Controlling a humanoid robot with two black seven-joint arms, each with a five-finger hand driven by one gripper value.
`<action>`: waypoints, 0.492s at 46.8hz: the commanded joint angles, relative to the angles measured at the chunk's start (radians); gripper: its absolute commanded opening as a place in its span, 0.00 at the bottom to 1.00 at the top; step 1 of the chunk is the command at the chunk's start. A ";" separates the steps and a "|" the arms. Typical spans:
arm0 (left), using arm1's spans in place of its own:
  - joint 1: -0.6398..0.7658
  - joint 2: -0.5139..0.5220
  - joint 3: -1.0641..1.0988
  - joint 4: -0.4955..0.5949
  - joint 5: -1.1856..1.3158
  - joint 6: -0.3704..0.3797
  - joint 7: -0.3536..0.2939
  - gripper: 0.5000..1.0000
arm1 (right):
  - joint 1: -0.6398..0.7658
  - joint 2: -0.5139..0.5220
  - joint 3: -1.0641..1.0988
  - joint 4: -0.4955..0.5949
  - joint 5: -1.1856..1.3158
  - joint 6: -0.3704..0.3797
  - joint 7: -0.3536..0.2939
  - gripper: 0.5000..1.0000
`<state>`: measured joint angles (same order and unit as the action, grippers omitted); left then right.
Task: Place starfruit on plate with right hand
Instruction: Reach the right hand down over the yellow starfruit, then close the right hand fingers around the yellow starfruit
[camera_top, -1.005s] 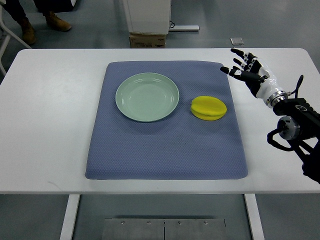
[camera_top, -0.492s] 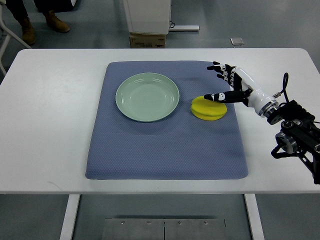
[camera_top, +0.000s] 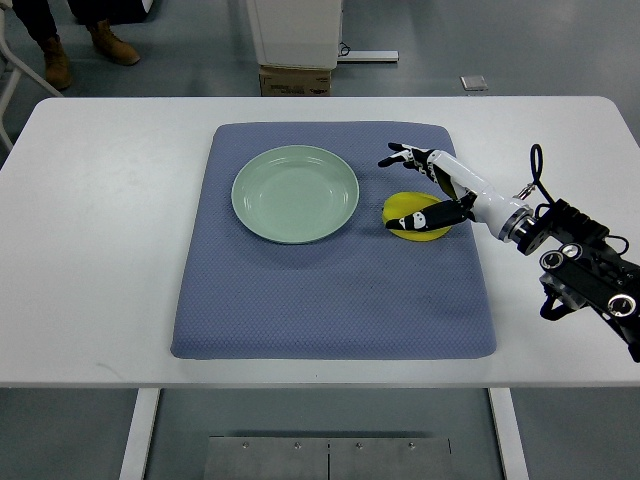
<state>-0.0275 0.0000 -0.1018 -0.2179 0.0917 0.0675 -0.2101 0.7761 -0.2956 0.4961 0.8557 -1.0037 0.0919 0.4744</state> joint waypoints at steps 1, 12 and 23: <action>0.000 0.000 -0.001 0.000 0.000 0.000 0.000 1.00 | 0.008 0.003 -0.024 -0.003 -0.021 -0.004 0.010 0.99; 0.000 0.000 0.001 0.000 0.000 0.000 0.000 1.00 | 0.028 0.015 -0.108 -0.026 -0.052 -0.104 0.013 0.97; 0.000 0.000 0.001 0.000 0.000 0.000 0.000 1.00 | 0.029 0.030 -0.136 -0.070 -0.055 -0.126 0.024 0.96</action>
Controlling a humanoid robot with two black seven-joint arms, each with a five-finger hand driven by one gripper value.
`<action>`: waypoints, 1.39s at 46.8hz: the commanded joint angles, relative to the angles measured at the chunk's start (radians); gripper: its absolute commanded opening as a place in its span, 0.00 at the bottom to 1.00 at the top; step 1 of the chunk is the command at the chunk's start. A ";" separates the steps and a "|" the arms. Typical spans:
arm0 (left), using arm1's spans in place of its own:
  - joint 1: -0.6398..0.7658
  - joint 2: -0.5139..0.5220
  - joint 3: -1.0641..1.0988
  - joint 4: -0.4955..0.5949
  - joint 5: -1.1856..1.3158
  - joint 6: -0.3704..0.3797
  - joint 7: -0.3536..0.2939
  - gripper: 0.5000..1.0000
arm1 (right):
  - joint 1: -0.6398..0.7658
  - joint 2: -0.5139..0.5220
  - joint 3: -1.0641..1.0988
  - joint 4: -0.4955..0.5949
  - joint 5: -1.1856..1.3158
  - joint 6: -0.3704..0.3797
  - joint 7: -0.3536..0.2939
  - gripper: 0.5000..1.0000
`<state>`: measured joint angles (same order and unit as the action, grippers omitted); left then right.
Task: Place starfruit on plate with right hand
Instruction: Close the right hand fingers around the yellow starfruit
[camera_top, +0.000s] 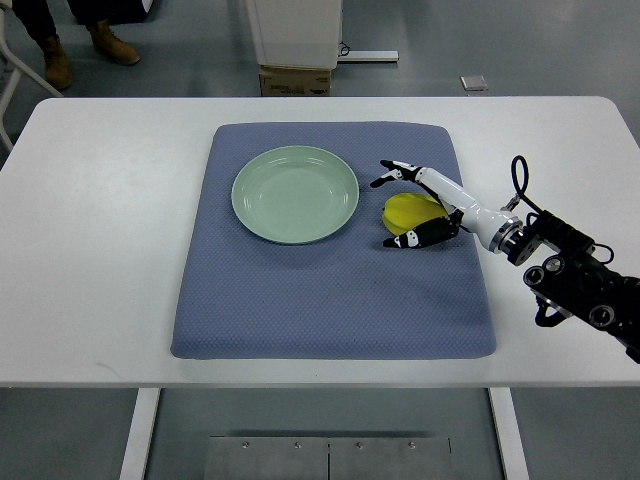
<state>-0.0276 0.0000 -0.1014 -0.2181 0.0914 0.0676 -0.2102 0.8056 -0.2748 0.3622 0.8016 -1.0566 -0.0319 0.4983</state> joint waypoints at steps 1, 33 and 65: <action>0.000 0.000 0.000 0.000 0.001 0.000 0.000 1.00 | 0.000 0.011 0.000 -0.024 -0.003 -0.003 0.000 0.96; 0.000 0.000 0.000 0.000 0.001 0.000 0.000 1.00 | 0.018 0.037 -0.060 -0.128 -0.003 -0.023 0.011 0.40; 0.000 0.000 -0.001 0.000 0.001 0.000 0.000 1.00 | 0.095 0.034 -0.045 -0.127 0.036 -0.020 -0.027 0.00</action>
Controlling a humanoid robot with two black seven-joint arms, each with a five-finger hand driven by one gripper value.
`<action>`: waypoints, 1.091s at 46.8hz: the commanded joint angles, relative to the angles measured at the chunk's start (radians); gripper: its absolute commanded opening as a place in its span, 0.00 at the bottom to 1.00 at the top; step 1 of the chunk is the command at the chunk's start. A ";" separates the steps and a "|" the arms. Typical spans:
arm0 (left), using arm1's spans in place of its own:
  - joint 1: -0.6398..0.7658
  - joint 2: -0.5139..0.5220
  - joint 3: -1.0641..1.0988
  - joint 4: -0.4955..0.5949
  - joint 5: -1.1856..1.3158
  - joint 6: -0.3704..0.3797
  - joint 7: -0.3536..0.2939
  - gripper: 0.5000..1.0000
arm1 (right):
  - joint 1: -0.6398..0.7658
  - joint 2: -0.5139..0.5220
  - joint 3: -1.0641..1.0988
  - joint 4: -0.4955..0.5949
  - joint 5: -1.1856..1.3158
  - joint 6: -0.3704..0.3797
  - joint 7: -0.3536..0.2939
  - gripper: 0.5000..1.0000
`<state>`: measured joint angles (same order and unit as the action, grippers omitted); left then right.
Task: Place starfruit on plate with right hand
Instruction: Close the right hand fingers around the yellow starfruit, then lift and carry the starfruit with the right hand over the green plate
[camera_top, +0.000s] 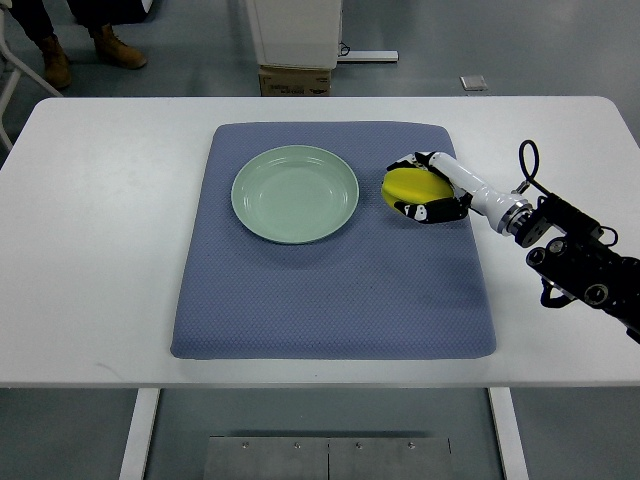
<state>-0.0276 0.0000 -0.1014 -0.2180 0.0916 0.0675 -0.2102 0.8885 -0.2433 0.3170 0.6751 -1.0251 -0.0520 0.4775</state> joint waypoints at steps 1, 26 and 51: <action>0.000 0.000 0.000 0.000 -0.001 0.000 0.000 1.00 | 0.020 0.002 0.002 0.001 0.005 0.000 -0.011 0.00; 0.000 0.000 0.000 0.000 0.000 0.000 0.000 1.00 | 0.107 0.130 0.005 0.001 0.022 -0.002 -0.120 0.00; 0.000 0.000 0.000 0.000 0.000 0.000 0.000 1.00 | 0.153 0.243 -0.044 -0.032 0.020 -0.005 -0.175 0.00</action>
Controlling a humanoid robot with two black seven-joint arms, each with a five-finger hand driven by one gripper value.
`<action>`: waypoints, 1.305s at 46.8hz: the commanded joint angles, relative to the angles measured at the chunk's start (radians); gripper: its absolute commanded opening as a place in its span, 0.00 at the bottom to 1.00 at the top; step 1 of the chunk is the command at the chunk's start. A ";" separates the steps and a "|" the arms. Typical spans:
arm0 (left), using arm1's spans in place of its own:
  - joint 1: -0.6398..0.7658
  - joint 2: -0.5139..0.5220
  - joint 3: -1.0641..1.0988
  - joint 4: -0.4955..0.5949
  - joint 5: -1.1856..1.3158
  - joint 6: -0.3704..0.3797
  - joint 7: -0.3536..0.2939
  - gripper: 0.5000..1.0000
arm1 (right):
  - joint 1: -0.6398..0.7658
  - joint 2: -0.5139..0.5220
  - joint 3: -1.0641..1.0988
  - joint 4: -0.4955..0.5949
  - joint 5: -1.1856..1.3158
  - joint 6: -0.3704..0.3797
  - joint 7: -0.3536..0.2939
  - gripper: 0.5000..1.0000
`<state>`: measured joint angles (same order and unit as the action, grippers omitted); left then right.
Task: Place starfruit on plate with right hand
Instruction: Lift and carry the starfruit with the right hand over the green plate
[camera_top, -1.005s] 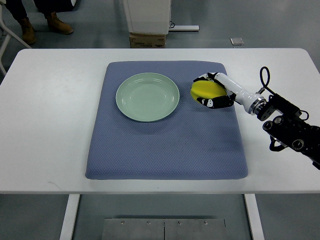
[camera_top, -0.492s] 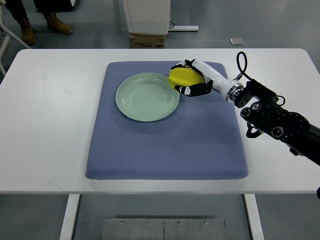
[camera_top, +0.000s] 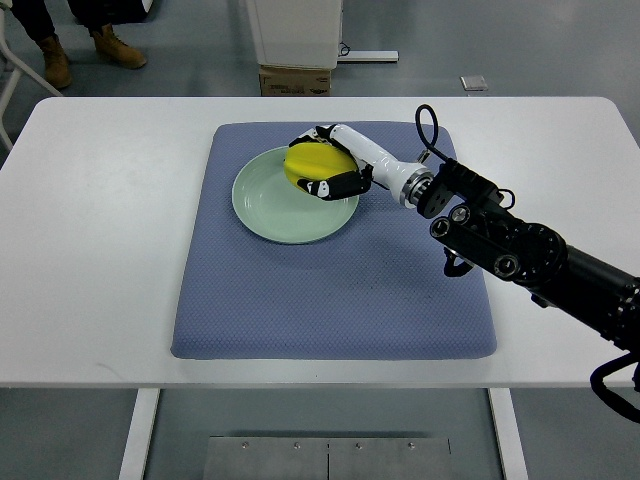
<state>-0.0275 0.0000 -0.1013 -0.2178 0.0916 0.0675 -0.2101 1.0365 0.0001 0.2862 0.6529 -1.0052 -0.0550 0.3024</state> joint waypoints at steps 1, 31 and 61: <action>0.000 0.000 0.000 0.000 -0.001 0.000 0.000 1.00 | 0.007 0.000 -0.016 -0.015 0.000 -0.002 0.000 0.00; 0.000 0.000 0.000 0.000 0.000 0.000 0.000 1.00 | 0.028 0.000 -0.111 -0.015 0.014 0.001 -0.008 0.00; 0.000 0.000 0.000 0.000 0.000 0.000 0.000 1.00 | 0.030 0.000 -0.139 0.001 0.068 -0.002 -0.003 0.98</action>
<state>-0.0276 0.0000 -0.1013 -0.2179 0.0920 0.0675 -0.2101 1.0646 0.0000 0.1472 0.6510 -0.9444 -0.0566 0.2989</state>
